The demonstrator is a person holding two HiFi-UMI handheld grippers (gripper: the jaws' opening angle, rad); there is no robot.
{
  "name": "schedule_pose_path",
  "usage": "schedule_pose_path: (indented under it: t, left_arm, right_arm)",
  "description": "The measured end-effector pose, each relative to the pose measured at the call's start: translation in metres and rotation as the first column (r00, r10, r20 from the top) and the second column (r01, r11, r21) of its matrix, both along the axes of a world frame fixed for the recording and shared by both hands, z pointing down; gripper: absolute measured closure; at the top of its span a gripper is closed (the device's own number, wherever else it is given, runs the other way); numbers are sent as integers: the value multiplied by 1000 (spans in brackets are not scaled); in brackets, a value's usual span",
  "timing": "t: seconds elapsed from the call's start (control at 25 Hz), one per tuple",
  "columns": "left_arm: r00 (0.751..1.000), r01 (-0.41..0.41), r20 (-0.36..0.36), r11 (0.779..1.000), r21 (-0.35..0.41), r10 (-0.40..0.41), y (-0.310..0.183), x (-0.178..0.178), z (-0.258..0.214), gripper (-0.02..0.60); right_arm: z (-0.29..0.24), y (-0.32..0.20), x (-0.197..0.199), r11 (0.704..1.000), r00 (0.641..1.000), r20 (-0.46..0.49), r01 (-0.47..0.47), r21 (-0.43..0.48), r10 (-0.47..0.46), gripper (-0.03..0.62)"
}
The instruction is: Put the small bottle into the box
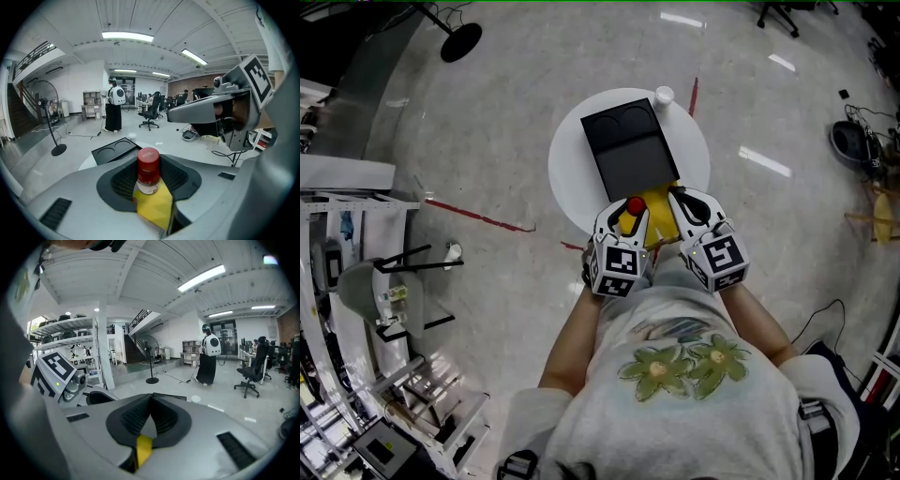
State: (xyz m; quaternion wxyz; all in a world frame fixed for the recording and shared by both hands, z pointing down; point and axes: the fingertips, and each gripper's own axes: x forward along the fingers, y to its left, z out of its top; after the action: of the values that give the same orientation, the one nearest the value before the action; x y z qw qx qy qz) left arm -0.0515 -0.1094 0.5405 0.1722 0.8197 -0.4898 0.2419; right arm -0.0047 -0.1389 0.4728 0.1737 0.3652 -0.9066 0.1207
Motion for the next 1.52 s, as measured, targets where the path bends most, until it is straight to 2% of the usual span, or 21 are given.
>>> schedule_pose_path:
  t: [0.52, 0.8, 1.52]
  left_arm:
    - [998, -66, 13, 997, -28, 66, 3, 3, 25, 437]
    - [998, -68, 12, 996, -58, 69, 5, 7, 43, 437]
    - [998, -46, 36, 992, -120, 51, 4, 11, 90, 437]
  right_arm:
    - [10, 3, -2, 999, 999, -12, -46, -10, 46, 591]
    - [15, 5, 5, 997, 997, -17, -73, -20, 72, 591]
    - [35, 5, 0, 997, 999, -36, -44, -60, 41, 591]
